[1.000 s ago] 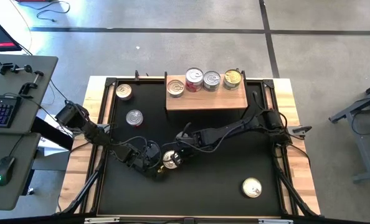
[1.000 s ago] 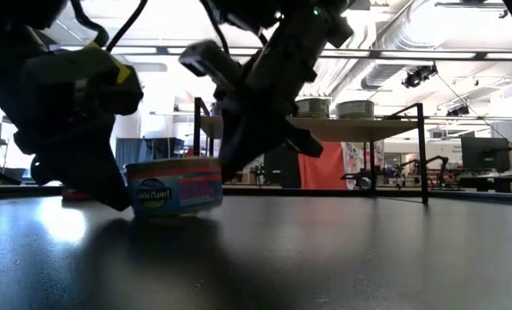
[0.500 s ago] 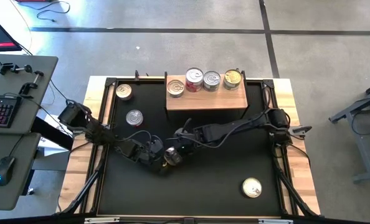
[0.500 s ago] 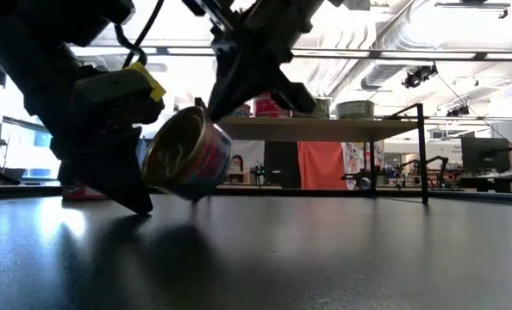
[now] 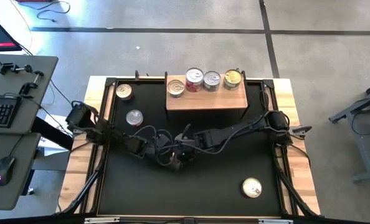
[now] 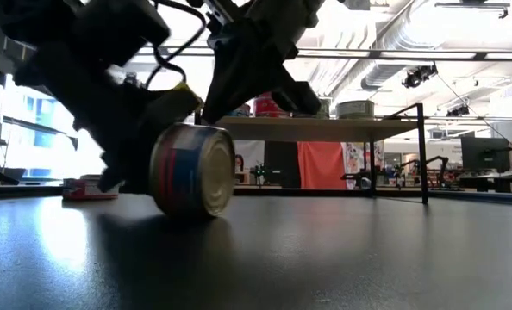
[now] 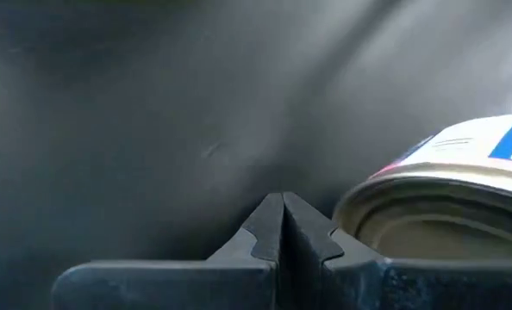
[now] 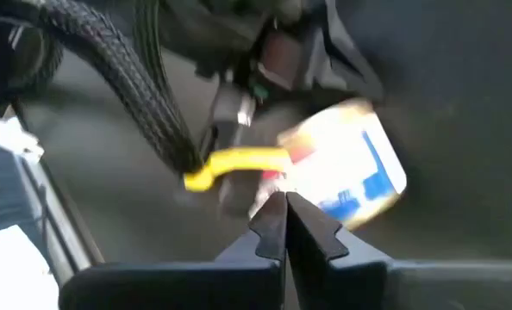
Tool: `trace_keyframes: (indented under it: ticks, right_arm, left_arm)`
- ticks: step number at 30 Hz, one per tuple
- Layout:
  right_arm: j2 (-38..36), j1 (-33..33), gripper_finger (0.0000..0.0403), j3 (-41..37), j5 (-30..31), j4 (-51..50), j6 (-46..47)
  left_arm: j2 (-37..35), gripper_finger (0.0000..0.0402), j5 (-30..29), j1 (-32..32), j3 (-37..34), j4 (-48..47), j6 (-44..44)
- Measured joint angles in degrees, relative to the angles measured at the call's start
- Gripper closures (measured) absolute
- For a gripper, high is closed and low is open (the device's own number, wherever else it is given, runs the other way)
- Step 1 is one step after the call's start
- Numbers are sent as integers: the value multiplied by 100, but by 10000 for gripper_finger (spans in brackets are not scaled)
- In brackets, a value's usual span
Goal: Stack canned seafood by type on shelf
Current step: Stack the blue-pink tuna can on top of the blue pink tuna can on the shelf
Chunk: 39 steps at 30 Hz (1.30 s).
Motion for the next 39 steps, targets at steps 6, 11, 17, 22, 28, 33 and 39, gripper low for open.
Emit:
trace_keyframes:
  ticks: [6, 11, 17, 22, 28, 33, 39]
  right_arm:
    - [-7, 4, 403, 0, 106, -80, 83]
    - [-231, 4, 403, -9, 412, -467, -189]
    - [-849, -33, 403, -9, 841, -908, -989]
    - [-1099, -53, 378, 6, 321, -251, -2270]
    - [-819, -97, 245, 528, -449, -726, -3829]
    - [-317, -206, 106, 1362, -333, -1509, -4741]
    - [349, -239, 35, 2352, -116, -2765, -6624]
  left_arm:
    - [73, 401, 258, 69, 114, 157, 262]
    - [-367, 401, 402, 61, 96, -743, 585]
    - [-1246, 401, 10, -110, 45, -2448, 577]
    - [-2279, 401, -558, -723, -382, -2867, -111]
    - [-3163, 401, -619, -1559, -925, -2838, -1204]
    - [-3276, 401, -619, -2033, -998, -2766, -1680]
    - [-3274, 401, -651, -2204, -997, -2489, -1712]
